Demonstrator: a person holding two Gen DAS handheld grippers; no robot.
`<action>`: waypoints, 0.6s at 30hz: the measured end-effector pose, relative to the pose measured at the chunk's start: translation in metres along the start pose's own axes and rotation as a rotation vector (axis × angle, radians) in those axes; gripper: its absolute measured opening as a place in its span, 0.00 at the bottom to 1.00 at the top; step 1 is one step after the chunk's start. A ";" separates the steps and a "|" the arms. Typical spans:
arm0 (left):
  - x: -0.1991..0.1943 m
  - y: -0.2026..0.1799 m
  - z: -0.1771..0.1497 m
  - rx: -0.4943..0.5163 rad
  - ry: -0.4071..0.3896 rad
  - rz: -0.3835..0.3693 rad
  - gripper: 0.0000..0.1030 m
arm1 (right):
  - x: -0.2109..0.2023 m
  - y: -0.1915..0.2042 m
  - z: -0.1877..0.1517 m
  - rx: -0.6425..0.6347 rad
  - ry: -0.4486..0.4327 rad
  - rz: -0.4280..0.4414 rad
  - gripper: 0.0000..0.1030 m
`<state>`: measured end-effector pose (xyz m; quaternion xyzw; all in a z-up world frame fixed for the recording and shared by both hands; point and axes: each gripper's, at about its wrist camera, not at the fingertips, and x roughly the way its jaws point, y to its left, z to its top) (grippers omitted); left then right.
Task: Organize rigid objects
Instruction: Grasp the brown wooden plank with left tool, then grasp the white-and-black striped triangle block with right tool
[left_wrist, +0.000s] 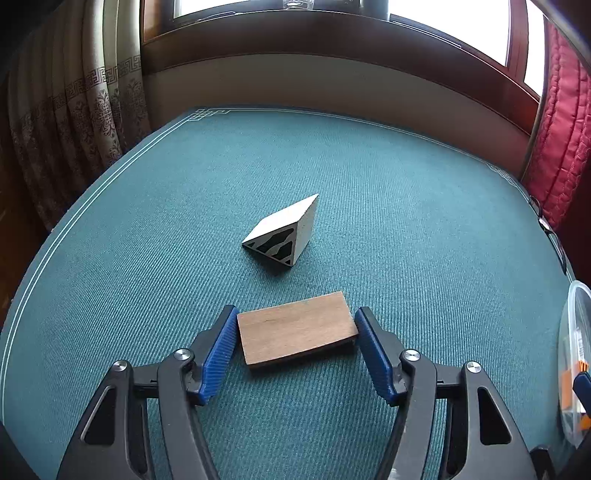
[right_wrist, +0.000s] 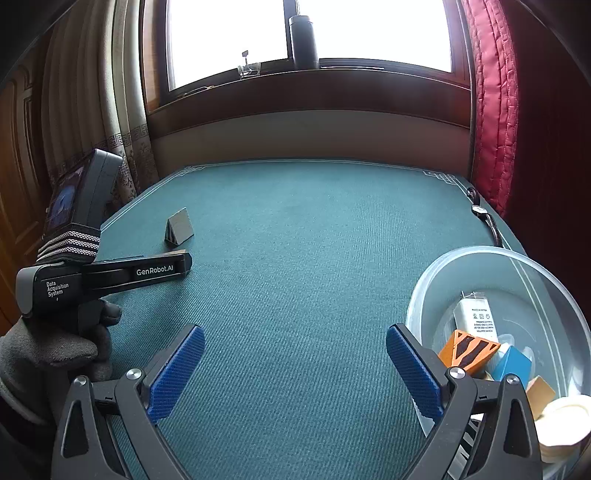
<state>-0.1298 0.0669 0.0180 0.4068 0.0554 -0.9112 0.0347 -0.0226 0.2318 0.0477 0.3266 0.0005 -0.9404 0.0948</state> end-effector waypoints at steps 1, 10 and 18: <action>0.000 0.001 0.000 0.000 0.000 -0.005 0.63 | 0.000 0.000 0.000 0.001 0.000 0.000 0.98; -0.017 0.040 -0.004 0.002 -0.037 0.031 0.63 | 0.002 -0.001 -0.001 0.005 0.008 0.012 0.98; -0.027 0.077 -0.012 -0.016 -0.049 0.050 0.63 | 0.016 0.004 0.004 0.005 0.080 0.052 0.98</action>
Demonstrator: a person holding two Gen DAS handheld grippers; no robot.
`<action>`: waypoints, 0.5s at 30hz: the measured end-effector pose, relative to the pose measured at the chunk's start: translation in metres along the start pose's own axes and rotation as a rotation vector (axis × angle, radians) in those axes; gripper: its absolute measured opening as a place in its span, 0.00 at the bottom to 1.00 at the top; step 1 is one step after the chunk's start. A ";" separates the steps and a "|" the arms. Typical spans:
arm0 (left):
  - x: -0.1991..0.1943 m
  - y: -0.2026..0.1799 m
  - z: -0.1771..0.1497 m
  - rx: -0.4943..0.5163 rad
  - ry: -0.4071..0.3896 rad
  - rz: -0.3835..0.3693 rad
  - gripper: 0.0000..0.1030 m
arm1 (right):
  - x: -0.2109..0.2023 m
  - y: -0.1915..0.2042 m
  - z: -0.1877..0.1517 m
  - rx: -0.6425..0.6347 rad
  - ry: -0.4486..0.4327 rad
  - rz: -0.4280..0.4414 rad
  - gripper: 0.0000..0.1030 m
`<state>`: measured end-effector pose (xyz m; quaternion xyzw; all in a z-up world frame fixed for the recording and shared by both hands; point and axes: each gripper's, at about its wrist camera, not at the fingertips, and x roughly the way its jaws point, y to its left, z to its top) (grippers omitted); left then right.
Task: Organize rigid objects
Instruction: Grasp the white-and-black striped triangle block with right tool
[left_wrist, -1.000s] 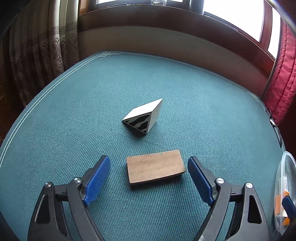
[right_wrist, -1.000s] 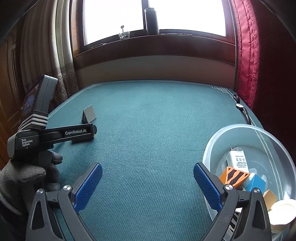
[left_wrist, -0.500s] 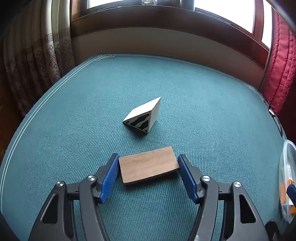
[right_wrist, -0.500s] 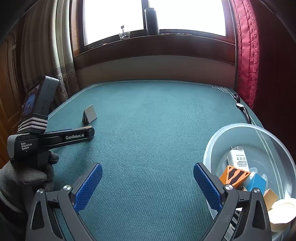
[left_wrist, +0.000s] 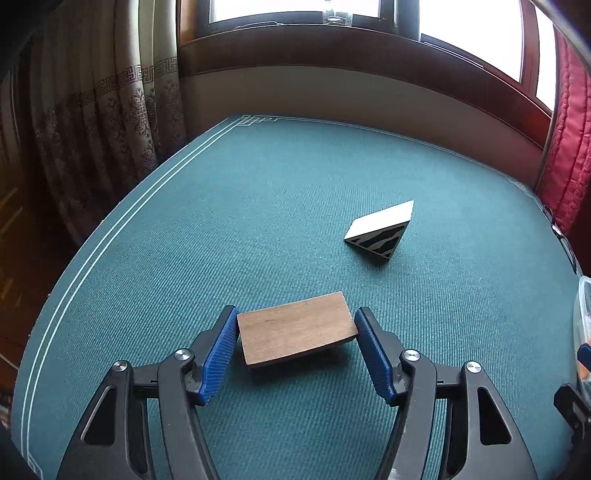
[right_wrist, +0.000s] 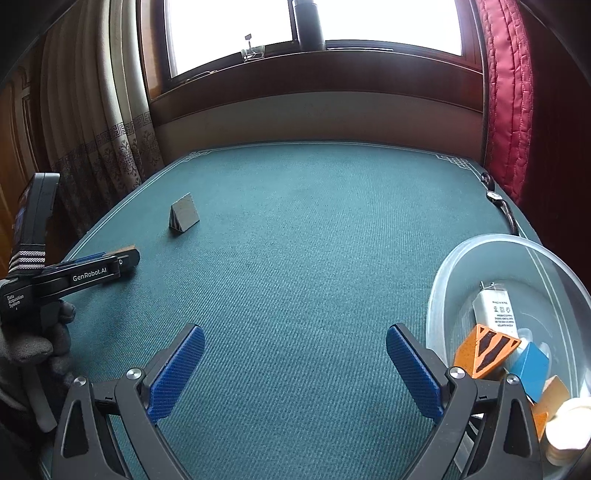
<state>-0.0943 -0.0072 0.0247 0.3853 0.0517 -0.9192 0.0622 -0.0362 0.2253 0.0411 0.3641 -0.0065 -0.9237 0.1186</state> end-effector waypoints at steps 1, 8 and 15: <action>-0.001 0.002 -0.001 0.002 -0.005 0.000 0.63 | 0.002 0.002 0.003 -0.001 0.008 0.012 0.98; -0.007 0.018 -0.004 -0.019 -0.020 -0.011 0.63 | 0.028 0.028 0.038 -0.046 0.001 0.047 0.97; -0.009 0.026 -0.006 -0.045 -0.025 -0.029 0.63 | 0.073 0.068 0.064 -0.099 0.052 0.144 0.87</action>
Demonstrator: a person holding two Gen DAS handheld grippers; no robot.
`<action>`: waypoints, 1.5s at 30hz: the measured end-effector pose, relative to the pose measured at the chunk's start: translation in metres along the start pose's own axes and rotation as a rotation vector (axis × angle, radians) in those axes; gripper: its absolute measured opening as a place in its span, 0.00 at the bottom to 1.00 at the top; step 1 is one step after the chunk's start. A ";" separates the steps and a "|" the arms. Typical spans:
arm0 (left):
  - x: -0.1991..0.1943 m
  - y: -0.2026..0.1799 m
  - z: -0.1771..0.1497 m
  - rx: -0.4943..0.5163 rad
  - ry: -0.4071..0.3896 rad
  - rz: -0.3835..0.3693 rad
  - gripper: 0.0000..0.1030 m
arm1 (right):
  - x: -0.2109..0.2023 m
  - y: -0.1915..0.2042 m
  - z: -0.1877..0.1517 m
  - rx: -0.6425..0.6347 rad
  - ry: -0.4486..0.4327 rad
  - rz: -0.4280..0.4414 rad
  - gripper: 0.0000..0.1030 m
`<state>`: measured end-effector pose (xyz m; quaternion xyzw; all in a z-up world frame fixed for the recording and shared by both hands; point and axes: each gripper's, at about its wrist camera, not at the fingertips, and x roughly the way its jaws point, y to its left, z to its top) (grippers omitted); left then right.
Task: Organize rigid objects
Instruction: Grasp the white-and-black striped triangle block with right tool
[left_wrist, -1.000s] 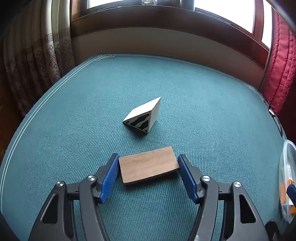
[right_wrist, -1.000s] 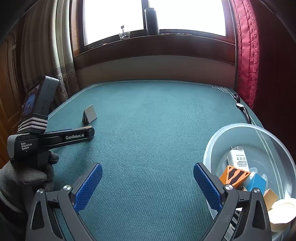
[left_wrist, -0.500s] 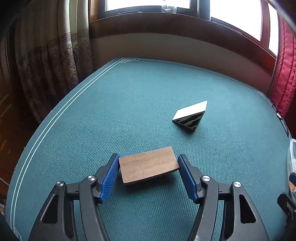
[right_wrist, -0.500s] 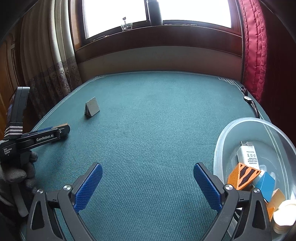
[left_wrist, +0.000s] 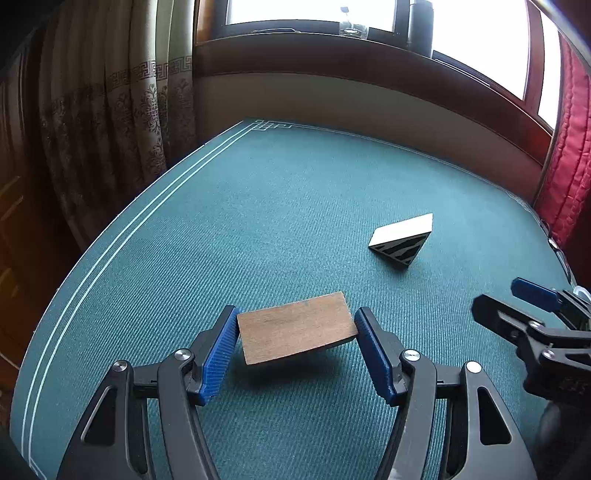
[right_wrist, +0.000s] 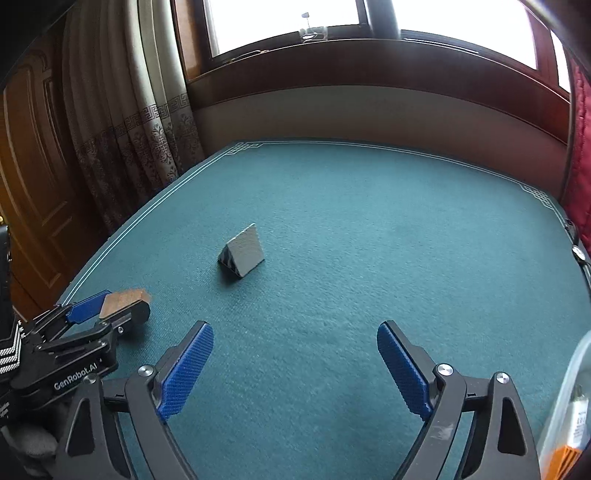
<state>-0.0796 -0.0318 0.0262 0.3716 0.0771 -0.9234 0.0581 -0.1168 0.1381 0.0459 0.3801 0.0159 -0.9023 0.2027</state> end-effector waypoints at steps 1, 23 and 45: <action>0.000 0.001 0.000 -0.003 0.001 -0.005 0.63 | 0.007 0.005 0.004 -0.012 0.008 0.011 0.85; 0.007 0.001 -0.004 -0.027 0.042 -0.045 0.63 | 0.071 0.037 0.047 -0.118 0.072 0.046 0.43; -0.002 0.004 -0.012 -0.010 0.015 -0.060 0.63 | 0.025 0.023 0.016 -0.033 0.061 0.029 0.42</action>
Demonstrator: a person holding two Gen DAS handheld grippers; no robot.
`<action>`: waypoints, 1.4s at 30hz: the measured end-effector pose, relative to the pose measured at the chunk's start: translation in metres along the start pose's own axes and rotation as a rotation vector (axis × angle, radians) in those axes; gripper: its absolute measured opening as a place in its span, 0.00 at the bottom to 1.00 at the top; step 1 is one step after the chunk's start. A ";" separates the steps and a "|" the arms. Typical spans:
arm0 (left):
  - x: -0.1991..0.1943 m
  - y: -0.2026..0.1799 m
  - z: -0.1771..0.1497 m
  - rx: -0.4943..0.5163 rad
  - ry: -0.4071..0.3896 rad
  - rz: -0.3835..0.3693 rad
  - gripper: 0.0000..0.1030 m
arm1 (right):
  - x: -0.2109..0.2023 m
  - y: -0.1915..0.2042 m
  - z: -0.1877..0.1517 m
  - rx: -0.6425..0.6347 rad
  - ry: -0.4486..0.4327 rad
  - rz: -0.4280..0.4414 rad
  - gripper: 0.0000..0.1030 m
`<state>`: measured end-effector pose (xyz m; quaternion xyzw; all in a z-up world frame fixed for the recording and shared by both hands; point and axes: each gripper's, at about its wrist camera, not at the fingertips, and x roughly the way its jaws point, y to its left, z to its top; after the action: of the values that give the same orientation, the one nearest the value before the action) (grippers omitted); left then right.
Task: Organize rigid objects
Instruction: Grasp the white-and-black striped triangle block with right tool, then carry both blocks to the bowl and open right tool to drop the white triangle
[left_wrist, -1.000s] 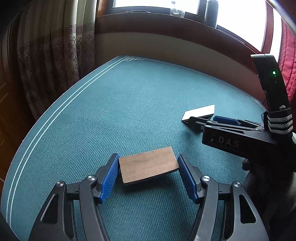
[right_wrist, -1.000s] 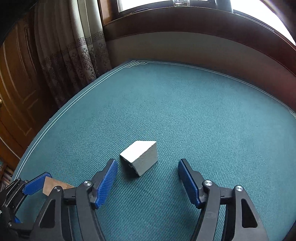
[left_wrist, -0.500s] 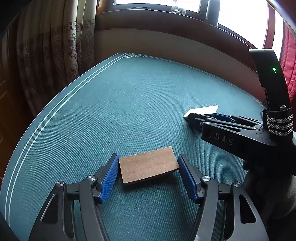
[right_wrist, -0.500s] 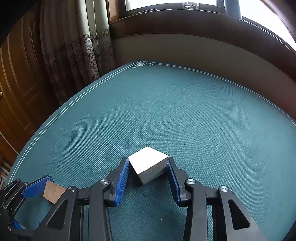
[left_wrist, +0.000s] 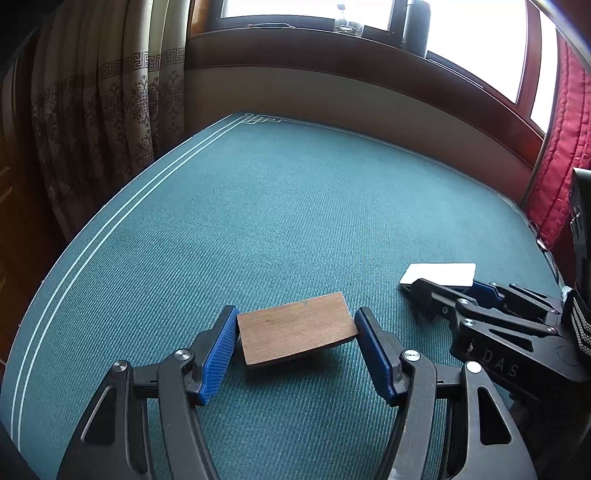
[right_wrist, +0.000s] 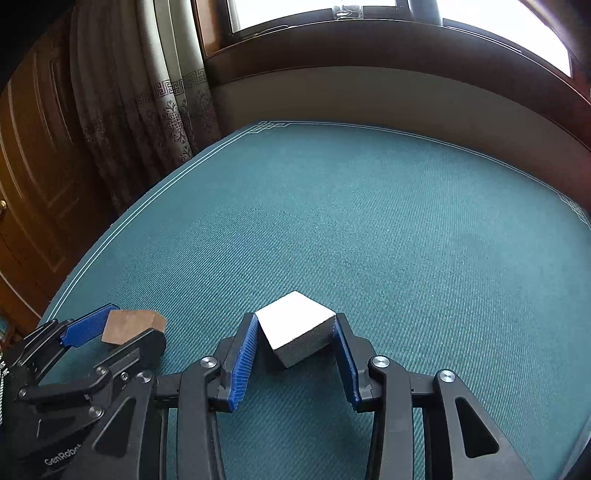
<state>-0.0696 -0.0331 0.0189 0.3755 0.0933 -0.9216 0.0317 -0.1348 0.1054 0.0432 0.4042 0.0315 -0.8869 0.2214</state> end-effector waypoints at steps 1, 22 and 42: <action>0.000 0.000 0.000 -0.001 0.000 0.000 0.63 | -0.003 -0.001 -0.002 0.004 -0.001 0.000 0.42; -0.018 -0.023 -0.009 0.055 -0.052 -0.042 0.63 | -0.086 -0.028 -0.064 0.127 -0.056 -0.024 0.42; -0.040 -0.073 -0.033 0.136 -0.020 -0.095 0.63 | -0.164 -0.080 -0.101 0.218 -0.153 -0.109 0.42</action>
<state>-0.0278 0.0442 0.0339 0.3627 0.0479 -0.9299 -0.0367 -0.0027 0.2613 0.0854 0.3546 -0.0600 -0.9240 0.1295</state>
